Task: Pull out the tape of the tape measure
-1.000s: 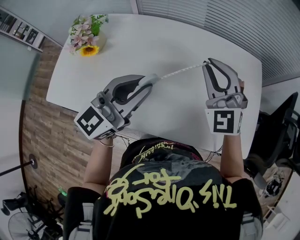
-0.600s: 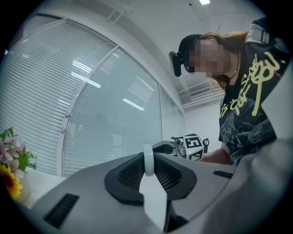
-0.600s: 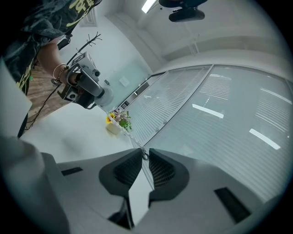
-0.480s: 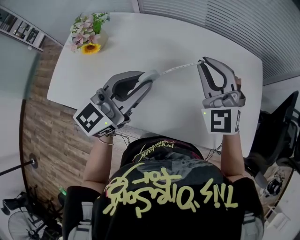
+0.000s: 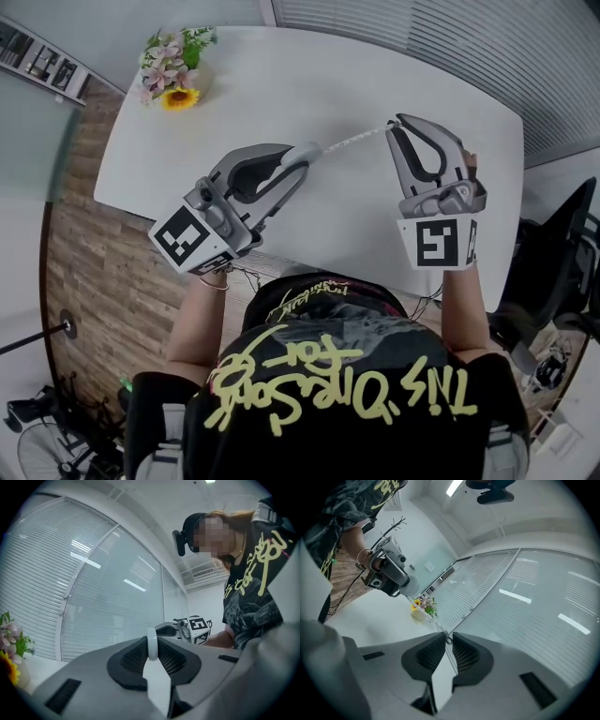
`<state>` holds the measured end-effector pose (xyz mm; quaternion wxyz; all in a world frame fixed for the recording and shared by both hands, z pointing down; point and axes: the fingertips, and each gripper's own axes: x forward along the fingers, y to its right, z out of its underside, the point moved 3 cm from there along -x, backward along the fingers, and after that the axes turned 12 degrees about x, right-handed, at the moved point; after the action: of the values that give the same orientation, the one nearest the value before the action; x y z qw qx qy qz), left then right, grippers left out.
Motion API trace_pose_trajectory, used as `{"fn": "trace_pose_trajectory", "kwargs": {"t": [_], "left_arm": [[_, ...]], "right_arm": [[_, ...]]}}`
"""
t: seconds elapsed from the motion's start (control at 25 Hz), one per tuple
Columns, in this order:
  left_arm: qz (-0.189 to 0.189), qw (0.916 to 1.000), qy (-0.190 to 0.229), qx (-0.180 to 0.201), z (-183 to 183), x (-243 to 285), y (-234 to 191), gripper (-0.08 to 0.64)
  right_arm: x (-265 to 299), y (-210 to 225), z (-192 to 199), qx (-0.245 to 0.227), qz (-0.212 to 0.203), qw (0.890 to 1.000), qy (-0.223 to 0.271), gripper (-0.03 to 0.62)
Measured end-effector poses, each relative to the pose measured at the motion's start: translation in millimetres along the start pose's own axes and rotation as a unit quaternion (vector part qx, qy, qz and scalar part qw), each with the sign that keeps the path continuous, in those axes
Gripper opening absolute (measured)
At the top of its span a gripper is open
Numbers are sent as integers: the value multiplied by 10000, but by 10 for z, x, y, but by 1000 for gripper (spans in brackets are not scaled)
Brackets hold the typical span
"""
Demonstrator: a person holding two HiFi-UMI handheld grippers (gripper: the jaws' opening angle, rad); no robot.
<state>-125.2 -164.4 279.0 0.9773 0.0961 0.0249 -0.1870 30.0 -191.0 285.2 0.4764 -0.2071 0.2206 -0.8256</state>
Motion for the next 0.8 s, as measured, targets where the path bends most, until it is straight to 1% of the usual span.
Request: {"fn": "trace_pose_trajectory", "kwargs": {"t": [0.24,0.8], "left_arm": [[-35,10000,59,-37,-18,34,14,54],[-159,9998,131,-12,-78,131,129,54]], "right_arm": [[-10,-61,-6,55,-81,9999,-25,51],[-44,-235,-98,41,-403,9989,214,51]]}}
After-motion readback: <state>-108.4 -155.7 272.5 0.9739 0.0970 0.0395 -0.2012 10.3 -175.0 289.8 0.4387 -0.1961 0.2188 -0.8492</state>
